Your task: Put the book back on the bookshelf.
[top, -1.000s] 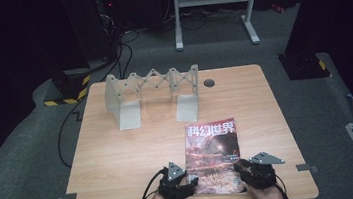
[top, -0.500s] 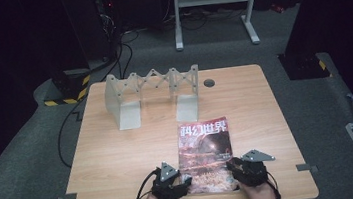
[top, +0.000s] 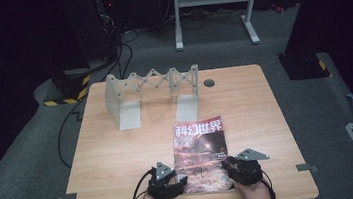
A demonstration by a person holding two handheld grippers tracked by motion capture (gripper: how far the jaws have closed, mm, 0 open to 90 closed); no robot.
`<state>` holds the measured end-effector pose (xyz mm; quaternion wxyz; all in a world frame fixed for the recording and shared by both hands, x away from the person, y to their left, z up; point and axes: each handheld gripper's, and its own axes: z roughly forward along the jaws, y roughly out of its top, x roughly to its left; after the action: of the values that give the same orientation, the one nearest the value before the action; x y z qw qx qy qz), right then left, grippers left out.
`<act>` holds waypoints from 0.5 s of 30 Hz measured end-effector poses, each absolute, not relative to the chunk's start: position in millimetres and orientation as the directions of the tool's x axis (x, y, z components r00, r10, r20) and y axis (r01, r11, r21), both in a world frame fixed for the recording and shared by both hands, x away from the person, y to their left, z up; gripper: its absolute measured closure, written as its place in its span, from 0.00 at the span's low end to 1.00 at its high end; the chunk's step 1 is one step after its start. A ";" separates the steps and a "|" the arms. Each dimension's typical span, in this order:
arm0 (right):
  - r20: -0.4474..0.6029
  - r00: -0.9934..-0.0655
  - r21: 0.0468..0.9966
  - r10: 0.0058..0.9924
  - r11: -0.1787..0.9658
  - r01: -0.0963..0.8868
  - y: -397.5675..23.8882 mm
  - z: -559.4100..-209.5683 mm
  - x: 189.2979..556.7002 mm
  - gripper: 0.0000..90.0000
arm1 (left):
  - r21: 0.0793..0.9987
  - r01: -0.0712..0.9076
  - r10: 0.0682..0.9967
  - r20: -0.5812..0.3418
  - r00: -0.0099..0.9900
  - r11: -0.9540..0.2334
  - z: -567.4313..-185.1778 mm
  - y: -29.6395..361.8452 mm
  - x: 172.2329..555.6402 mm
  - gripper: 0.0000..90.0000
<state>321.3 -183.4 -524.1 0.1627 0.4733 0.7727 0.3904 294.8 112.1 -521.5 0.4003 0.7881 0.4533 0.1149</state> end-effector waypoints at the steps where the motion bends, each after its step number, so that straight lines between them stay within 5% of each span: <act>1: 0.123 -0.499 0.758 0.858 0.243 0.605 -183.2 -524.5 321.5 0.68 | 0.736 0.624 0.808 -0.185 0.559 -0.263 -521.7 112.9 294.7 0.50; 8: 0.118 -0.535 0.770 0.837 0.263 0.582 -184.0 -526.6 320.7 0.58 | 0.744 0.636 0.810 -0.236 0.537 -0.205 -524.2 118.2 303.6 0.50; 15: 0.156 -0.527 0.767 0.835 0.234 0.597 -186.4 -524.8 322.6 0.53 | 0.756 0.620 0.849 -0.172 0.499 -0.211 -523.2 117.0 320.4 0.46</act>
<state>322.6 -186.4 -524.8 0.1452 0.4641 0.7718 0.4097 320.4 117.0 -523.2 0.4050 0.7653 0.4799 0.1416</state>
